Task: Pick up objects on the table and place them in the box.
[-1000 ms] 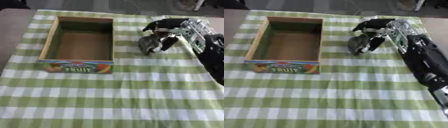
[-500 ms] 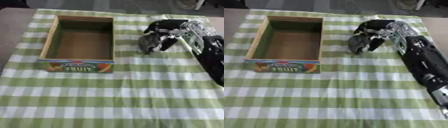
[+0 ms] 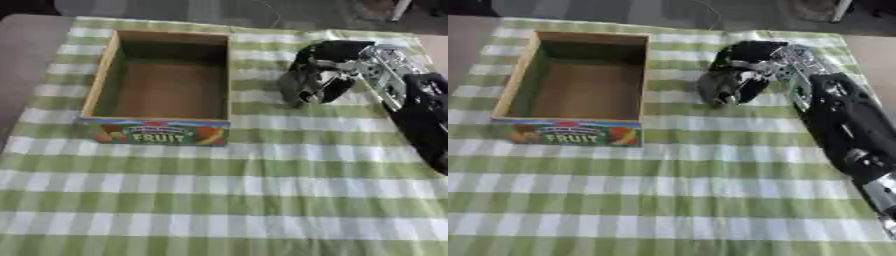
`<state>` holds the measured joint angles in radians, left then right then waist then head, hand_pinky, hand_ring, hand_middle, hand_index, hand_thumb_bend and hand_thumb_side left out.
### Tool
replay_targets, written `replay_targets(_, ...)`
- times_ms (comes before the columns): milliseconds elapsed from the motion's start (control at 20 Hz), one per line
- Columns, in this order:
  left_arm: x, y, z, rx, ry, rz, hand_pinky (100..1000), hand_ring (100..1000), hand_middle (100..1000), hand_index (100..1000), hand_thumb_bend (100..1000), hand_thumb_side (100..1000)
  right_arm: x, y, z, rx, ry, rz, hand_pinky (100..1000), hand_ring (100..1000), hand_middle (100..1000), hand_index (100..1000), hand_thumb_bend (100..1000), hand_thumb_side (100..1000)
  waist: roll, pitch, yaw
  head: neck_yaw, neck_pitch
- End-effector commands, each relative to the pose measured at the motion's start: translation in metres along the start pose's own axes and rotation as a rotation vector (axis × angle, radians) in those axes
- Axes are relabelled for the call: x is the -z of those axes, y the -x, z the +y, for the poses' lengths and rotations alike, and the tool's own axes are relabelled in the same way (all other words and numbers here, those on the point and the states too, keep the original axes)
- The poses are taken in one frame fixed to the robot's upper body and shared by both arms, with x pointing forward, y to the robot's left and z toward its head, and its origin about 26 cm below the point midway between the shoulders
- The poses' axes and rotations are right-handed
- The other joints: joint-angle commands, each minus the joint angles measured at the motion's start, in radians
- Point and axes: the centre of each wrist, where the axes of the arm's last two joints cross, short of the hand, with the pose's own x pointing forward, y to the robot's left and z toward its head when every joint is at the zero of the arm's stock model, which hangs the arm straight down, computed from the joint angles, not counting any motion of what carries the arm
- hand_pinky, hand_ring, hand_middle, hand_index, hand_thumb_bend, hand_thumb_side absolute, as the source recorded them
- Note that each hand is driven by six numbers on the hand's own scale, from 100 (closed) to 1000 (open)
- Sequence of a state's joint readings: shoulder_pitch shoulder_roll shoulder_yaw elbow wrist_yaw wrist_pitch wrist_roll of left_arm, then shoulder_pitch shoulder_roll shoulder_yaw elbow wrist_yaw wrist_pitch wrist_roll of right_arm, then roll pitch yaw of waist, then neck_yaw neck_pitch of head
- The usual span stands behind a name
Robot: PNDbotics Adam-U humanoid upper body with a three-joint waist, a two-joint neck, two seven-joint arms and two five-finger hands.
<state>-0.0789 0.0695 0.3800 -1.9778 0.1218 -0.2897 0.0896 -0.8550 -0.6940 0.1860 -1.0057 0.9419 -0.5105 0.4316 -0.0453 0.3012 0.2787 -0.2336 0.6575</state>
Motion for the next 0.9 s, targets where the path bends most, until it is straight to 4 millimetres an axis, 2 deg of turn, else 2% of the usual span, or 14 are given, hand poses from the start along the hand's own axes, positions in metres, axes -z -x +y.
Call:
replay_targets(50, 0.006, -0.007, 0.000, 0.009, 0.015, -0.033, 288, 338, 596, 372, 100, 800, -0.017, 0.010, -0.012, -0.021, 0.020, 0.024, 909, 938, 747, 785, 116, 316, 0.003, -0.018, -0.001, 0.002, -0.002)
replay_targets(500, 0.007, -0.007, 0.000, 0.005, 0.016, -0.034, 289, 338, 597, 373, 100, 802, -0.020, 0.008, -0.016, 0.004, 0.069, 0.038, 884, 907, 664, 723, 100, 210, 0.003, -0.020, 0.001, 0.001, -0.007)
replay_targets(900, 0.007, -0.008, 0.000, 0.007, 0.017, -0.032, 290, 339, 597, 374, 100, 802, -0.023, 0.008, -0.025, 0.027, 0.140, 0.058, 878, 892, 608, 681, 100, 205, 0.003, -0.026, -0.003, 0.004, -0.006)
